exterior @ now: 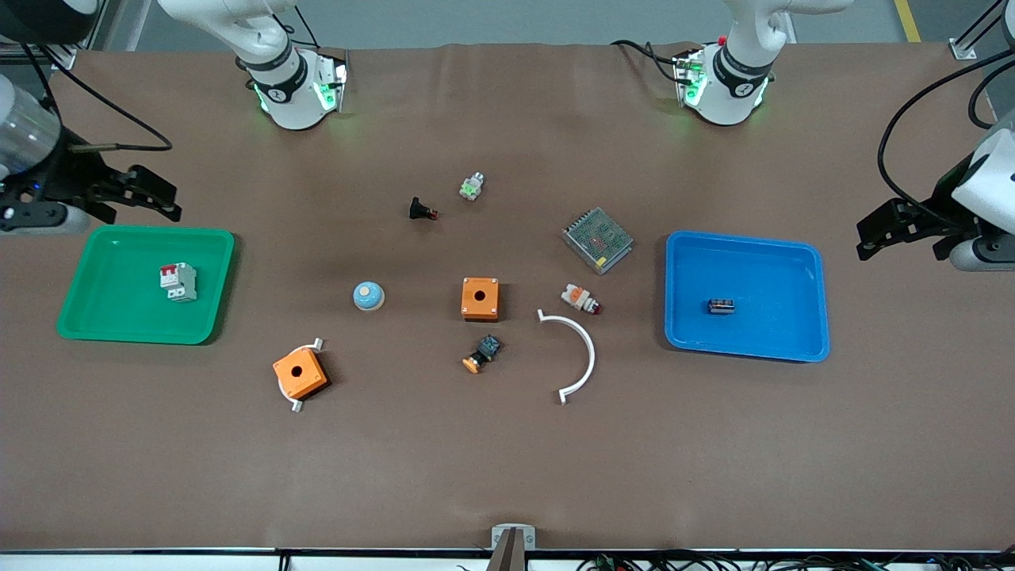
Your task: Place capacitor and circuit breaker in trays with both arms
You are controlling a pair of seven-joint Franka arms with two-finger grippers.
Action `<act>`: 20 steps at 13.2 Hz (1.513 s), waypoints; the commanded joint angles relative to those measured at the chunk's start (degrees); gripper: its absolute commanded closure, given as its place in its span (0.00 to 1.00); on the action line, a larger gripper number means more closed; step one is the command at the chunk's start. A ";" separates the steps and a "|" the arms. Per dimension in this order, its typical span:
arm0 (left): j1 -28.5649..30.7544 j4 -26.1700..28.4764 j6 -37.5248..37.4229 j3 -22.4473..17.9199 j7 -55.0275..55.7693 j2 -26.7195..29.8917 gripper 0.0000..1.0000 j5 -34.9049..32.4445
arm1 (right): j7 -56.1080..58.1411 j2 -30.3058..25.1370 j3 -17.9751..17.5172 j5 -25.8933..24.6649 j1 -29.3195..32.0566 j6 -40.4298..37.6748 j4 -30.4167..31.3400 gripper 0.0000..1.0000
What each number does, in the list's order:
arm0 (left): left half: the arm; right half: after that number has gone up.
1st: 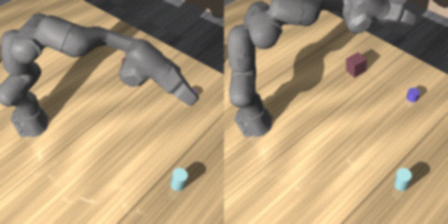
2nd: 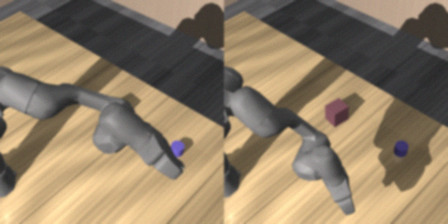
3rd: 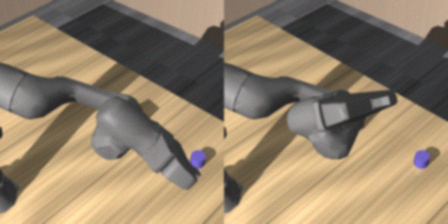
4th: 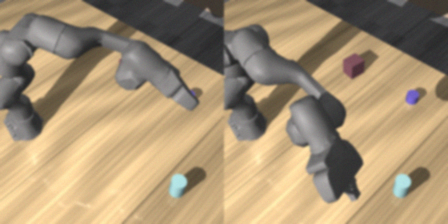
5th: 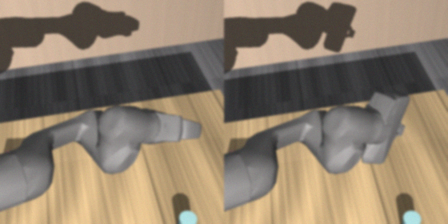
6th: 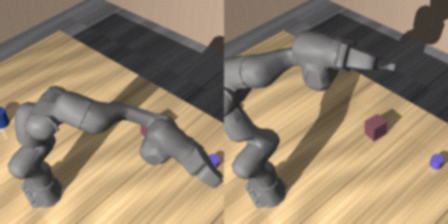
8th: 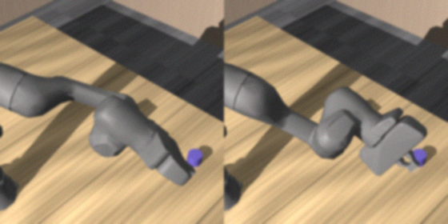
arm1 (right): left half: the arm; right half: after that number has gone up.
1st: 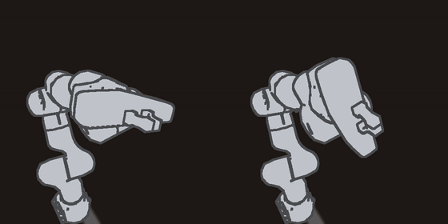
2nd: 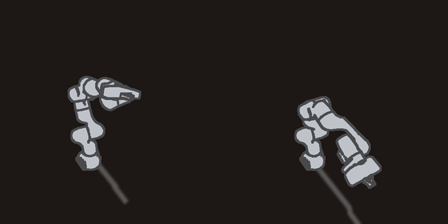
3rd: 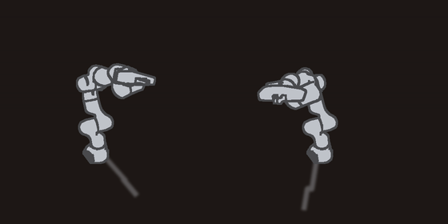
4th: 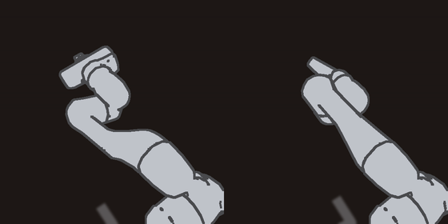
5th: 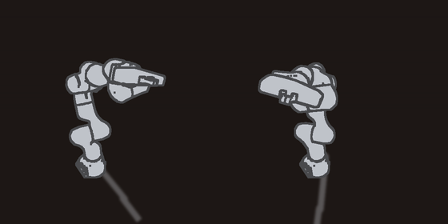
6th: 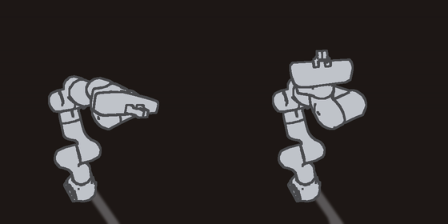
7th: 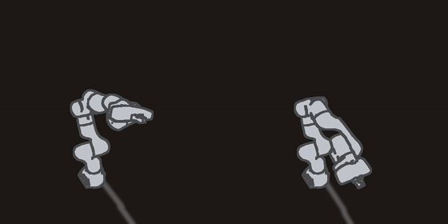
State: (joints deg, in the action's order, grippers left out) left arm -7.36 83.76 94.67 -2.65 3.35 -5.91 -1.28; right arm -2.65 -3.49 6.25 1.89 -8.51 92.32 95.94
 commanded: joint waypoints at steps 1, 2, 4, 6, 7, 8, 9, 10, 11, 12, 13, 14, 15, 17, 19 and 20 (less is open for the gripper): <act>-0.02 -0.71 -0.98 0.28 -1.07 0.20 0.00 -0.48 | 0.19 0.41 -0.45 -0.58 2.88 -1.70 -3.12 0.00; -0.02 -0.79 -0.98 0.28 -1.06 -0.06 0.00 -0.39 | 0.28 0.50 -0.37 -0.75 3.49 -1.61 -4.43 0.00; 0.33 -1.05 -0.98 0.19 -0.72 -0.07 0.00 -0.31 | 0.63 0.67 -0.98 -4.07 3.76 -1.70 -5.59 0.00; 0.24 -1.76 -0.98 0.19 -0.54 -0.15 0.00 -0.30 | 0.63 0.68 -1.59 -3.74 5.24 -1.44 -5.33 0.00; 0.33 -1.76 -0.98 0.27 -0.88 -0.07 0.00 -0.30 | 1.24 0.68 -3.25 -3.65 6.47 -1.44 -5.33 0.00; 0.15 -1.67 -0.98 0.19 -0.89 -0.07 0.00 -0.56 | 1.42 0.68 -4.31 -3.74 8.05 -1.44 -5.41 0.00; -0.11 -1.76 -0.98 0.19 -0.37 -0.24 0.00 -0.48 | 2.03 0.68 -4.41 -3.65 8.42 -1.18 -5.33 0.00; 0.06 -1.76 -0.98 0.19 -0.36 -0.24 0.00 -0.39 | 3.60 0.68 -4.49 -3.56 9.20 -1.00 -5.24 0.00; 0.24 -1.76 -0.98 0.27 -0.45 -0.15 0.00 -0.39 | 5.19 0.68 -4.50 -3.13 9.56 -1.08 -5.15 0.00; 0.33 -1.76 -0.98 0.28 -0.62 -0.15 0.00 -0.30 | 6.51 0.68 -4.50 -1.73 10.17 -1.00 -4.89 0.00; 0.24 -1.76 -0.98 0.28 -0.71 -0.15 0.00 -0.30 | 7.56 0.68 -4.50 0.11 11.40 -0.91 -4.71 0.00; 0.24 -1.76 -0.98 0.28 -0.80 -0.15 0.00 -0.30 | 7.66 0.59 -4.41 0.65 11.58 -1.08 -4.36 0.00; 0.33 -1.76 -0.98 0.28 -0.89 -0.15 0.00 -0.22 | 7.75 0.50 -4.32 0.57 11.32 -1.09 -4.45 0.00; 0.42 -1.76 -0.98 0.19 -0.98 -0.07 0.00 -0.22 | 7.66 0.06 -4.06 0.04 10.88 -1.52 -4.36 0.00; 0.42 -1.76 -0.98 0.19 -0.98 -0.07 0.00 -0.22 | 7.84 -0.12 -2.92 -0.48 9.40 -1.70 -4.36 0.00; 0.42 -1.76 -0.98 0.19 -1.06 -0.07 0.00 -0.22 | 7.92 -0.03 -1.43 -1.18 7.82 -1.70 -4.27 0.00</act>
State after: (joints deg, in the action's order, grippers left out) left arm -7.32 83.06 94.66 -2.65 3.34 -5.94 -1.28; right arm 4.44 -3.12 3.06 1.21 1.23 91.37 91.95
